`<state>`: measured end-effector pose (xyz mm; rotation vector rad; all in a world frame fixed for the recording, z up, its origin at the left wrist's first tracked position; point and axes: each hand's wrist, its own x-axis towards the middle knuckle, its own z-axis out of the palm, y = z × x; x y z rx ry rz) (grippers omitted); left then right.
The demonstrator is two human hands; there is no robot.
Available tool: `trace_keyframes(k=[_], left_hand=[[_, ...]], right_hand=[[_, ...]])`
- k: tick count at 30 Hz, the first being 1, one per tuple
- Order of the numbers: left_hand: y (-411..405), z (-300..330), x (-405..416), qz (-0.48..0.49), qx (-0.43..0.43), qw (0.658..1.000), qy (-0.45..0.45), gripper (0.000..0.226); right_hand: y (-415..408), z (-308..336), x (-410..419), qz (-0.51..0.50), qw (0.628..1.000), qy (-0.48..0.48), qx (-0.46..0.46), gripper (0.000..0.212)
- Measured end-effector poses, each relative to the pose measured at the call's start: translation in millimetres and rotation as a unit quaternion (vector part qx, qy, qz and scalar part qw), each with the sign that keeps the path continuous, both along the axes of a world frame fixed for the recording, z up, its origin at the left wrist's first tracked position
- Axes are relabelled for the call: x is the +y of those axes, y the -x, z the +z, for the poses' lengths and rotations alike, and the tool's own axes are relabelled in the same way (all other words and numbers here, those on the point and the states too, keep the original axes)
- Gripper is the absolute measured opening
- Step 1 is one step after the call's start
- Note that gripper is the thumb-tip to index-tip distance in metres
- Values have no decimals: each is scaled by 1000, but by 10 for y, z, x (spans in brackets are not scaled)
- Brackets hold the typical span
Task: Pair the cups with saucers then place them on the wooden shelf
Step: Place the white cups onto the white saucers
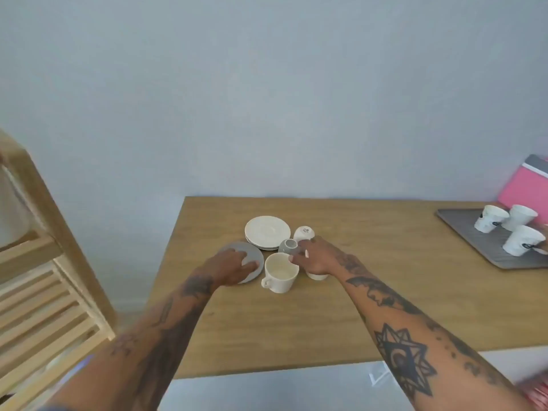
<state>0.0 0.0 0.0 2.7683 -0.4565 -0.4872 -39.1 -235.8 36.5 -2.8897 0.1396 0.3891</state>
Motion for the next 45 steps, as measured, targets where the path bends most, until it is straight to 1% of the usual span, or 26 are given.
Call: trace_keyframes(k=[2,4,9,11,13,15,17,19,21,23,26,28,29,31,36,41,43,45], left_hand=[[19,-175,-55,3,17,1000,-4,66],[21,-367,-64,27,22,999,-7,64],[-291,-372,-203,63,12,998,6,61],[-366,-315,-237,69,58,995,45,50],[-355,-306,-218,91,155,977,118,34],[-276,-323,-159,95,224,961,129,27],[-193,-382,-115,104,253,953,127,23],[-133,-414,-126,123,268,943,156,23],[-113,-423,-168,140,284,930,186,22],[-105,-440,-206,147,300,920,206,19],[-63,-487,-235,171,313,901,247,20],[-24,-517,-256,195,314,883,289,29],[-1,-534,-271,208,314,872,312,35],[50,-564,-317,224,312,857,344,38],[153,-666,-443,249,297,831,398,28],[163,-634,-425,258,298,796,460,21],[115,-585,-335,260,296,795,461,18],[29,-504,-225,247,290,804,457,18]], right_hand=[[-40,-96,-25,40,999,23,-1,70],[-87,-216,-43,79,996,46,-6,75],[-353,-306,-168,159,985,63,-12,78],[-429,-346,-196,181,982,59,0,80],[-486,-387,-244,198,979,57,9,82],[-533,-418,-295,212,975,61,17,83],[-588,-442,-326,226,972,58,22,82],[-665,-419,-336,231,972,35,38,81],[-771,-357,-374,203,977,-25,60,84],[-892,-279,-464,160,984,-61,49,87],[-1133,-195,-614,127,991,-53,-5,72],[-1301,-154,-649,117,992,-38,-28,64],[-1387,-140,-646,114,993,-22,-33,63],[-1551,-130,-620,115,993,13,-26,66],[-1883,-236,-504,140,988,71,-8,68],[-2015,-521,-417,158,984,77,39,70],[-2024,-622,-405,161,982,81,56,71],[-2032,-692,-401,162,981,88,68,71]])
